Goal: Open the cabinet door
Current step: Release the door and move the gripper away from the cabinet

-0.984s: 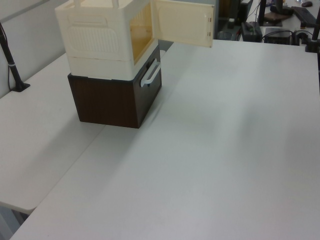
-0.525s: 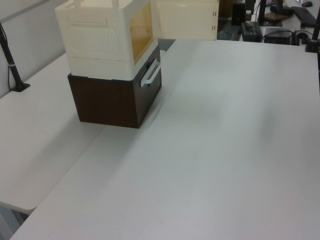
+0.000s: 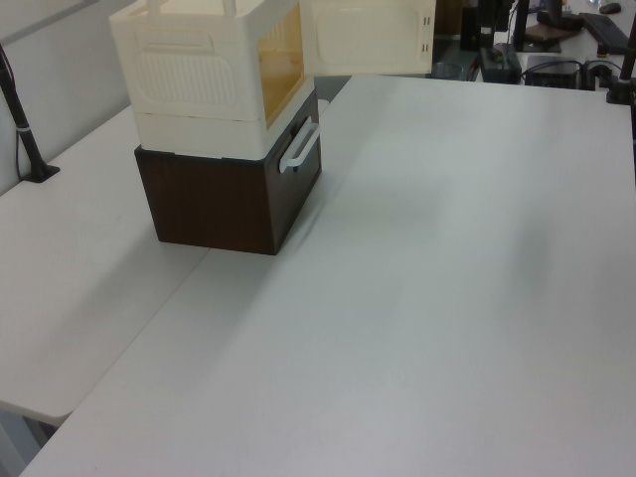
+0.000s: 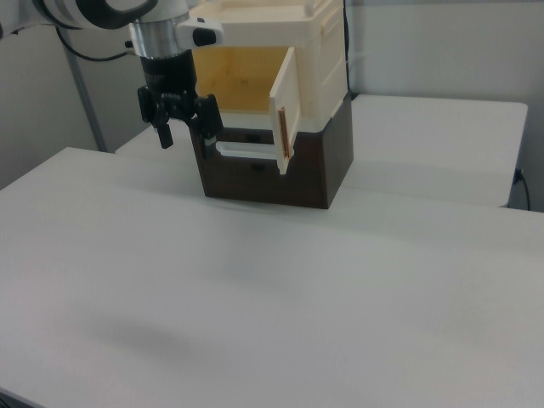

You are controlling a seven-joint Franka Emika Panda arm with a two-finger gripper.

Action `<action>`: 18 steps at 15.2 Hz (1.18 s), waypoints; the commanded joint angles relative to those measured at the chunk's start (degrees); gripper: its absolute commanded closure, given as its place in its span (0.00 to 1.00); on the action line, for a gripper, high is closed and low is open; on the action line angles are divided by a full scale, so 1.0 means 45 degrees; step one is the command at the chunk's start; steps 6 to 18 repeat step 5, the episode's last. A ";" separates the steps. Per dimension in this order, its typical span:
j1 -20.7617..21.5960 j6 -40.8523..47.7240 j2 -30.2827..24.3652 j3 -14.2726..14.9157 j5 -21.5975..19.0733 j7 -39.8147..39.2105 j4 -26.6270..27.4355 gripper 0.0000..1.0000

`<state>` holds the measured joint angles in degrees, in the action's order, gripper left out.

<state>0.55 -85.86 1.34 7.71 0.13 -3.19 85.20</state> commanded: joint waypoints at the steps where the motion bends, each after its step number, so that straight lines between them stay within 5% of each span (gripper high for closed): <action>1: 0.0852 0.0096 -0.0103 0.0530 0.0245 0.0495 0.0324 0.00; 18: 0.0912 -0.0041 -0.0064 0.0747 0.0245 0.0515 0.0324 0.00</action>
